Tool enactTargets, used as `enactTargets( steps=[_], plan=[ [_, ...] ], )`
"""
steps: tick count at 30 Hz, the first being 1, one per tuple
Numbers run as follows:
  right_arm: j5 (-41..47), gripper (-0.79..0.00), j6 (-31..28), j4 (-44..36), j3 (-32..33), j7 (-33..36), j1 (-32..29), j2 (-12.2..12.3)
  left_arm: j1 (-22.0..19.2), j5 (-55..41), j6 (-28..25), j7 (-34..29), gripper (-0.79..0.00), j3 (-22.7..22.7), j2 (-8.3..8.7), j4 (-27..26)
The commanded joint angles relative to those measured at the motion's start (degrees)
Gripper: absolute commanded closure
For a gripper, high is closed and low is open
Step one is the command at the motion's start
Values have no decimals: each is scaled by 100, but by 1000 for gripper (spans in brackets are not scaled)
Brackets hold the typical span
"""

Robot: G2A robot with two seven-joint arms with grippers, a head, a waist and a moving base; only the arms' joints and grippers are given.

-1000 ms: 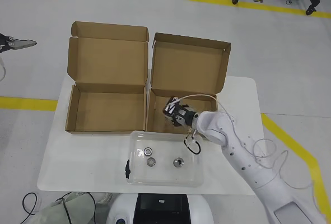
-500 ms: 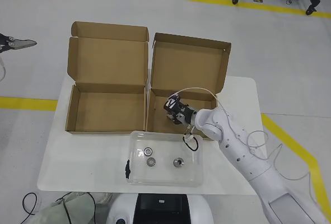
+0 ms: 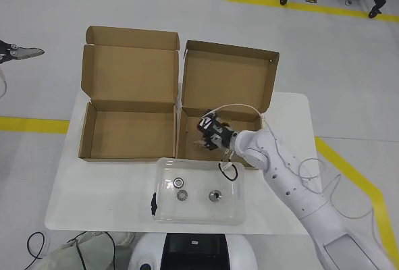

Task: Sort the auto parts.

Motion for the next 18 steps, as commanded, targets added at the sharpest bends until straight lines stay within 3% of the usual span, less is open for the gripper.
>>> enactTargets(
  steps=[1, 11, 18],
  plan=[
    [32, -785, -90, -319, 185, -247, -135, 53, 0, 0, 0, 0, -785, 0, 0, 0],
    [-467, -785, -599, -2466, 881, -6, -1235, 381, 0, 0, 0, 0, -785, 0, 0, 0],
    [-637, -785, -1321, -3228, 1079, 47, -1705, 525, 0, 0, 0, 0, -785, 0, 0, 0]
  ],
)
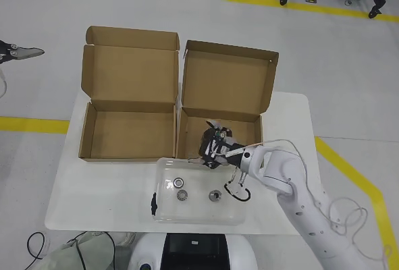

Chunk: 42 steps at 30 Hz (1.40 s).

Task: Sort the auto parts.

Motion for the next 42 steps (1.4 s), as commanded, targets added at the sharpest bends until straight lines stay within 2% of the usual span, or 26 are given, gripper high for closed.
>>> enactTargets(
  steps=[1, 8, 13, 18, 23, 38, 42],
  plan=[
    [-40, -785, -126, -142, 45, 47, -109, 33, 0, 0, 0, 0, -785, 0, 0, 0],
    [-115, -757, -534, -511, 135, 61, -714, 156, 0, 0, 0, 0, -785, 0, 0, 0],
    [-203, -683, -771, -524, 368, -63, -1157, 263, 0, 0, 0, 0, -785, 0, 0, 0],
    [-414, -690, -834, -553, 408, 1, -1539, 340, 0, 0, 0, 0, -785, 0, 0, 0],
    [-587, -693, -837, -454, 293, 260, -1627, 376, 0, 0, 0, 0, -785, 0, 0, 0],
    [-610, -582, -772, -182, 153, 687, -1688, 462, 0, 0, 0, 0, -785, 0, 0, 0],
    [-674, -579, -750, -45, 66, 794, -1657, 475, 0, 0, 0, 0, -785, 0, 0, 0]
  ],
)
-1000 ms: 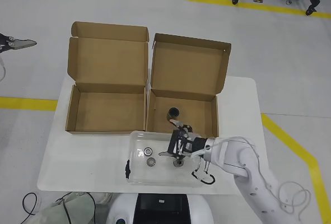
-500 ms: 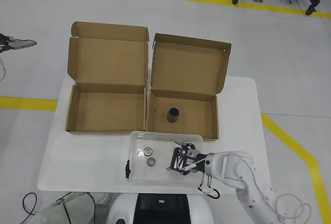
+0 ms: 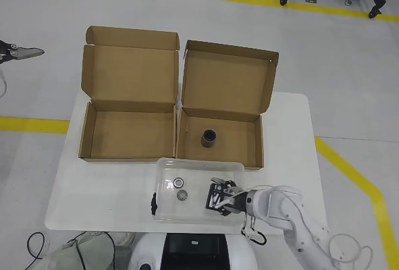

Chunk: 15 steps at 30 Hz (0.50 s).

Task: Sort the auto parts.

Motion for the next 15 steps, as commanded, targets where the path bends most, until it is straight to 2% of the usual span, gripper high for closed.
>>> enactTargets(
  steps=[1, 9, 15],
  plan=[
    [-30, -579, 38, 42, -35, 81, 30, 4, 0, 0, 0, 0, -785, 0, 0, 0],
    [10, -585, 130, 203, -159, 248, 125, 18, 0, 0, 0, 0, -785, 0, 0, 0],
    [14, -557, 152, 291, -328, 455, 261, 15, 0, 0, 0, 0, -785, 0, 0, 0]
  ],
)
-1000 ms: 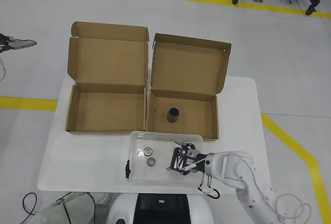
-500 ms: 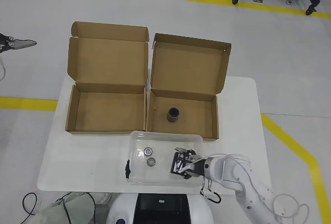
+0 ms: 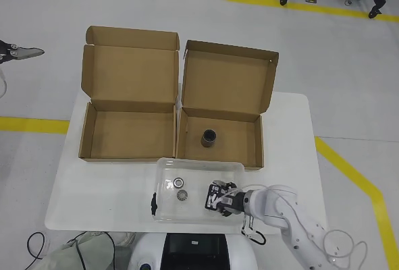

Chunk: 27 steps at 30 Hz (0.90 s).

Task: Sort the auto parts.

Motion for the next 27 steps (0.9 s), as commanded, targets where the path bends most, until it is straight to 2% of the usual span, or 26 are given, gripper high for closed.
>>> enactTargets(
  steps=[1, 3, 7, 13, 16, 18, 19, 27],
  plan=[
    [12, -545, 22, 39, -62, 75, 54, -6, 0, 0, 0, 0, -785, 0, 0, 0],
    [20, -517, 55, 83, -126, 154, 109, -12, 0, 0, 0, 0, -785, 0, 0, 0],
    [56, -403, 122, 127, -219, 264, 198, -20, 0, 0, 0, 0, -785, 0, 0, 0],
    [59, -308, 303, 180, -297, 518, 259, -19, 0, 0, 0, 0, -785, 0, 0, 0],
    [97, -231, 320, 170, -320, 551, 279, -13, 0, 0, 0, 0, -785, 0, 0, 0],
    [104, -43, 335, 153, -329, 556, 295, -9, 0, 0, 0, 0, -785, 0, 0, 0],
    [112, 0, 338, 142, -334, 560, 304, -6, 0, 0, 0, 0, -785, 0, 0, 0],
    [93, 0, 420, -11, -288, 232, 304, 25, 0, 0, 0, 0, -785, 0, 0, 0]
  ],
)
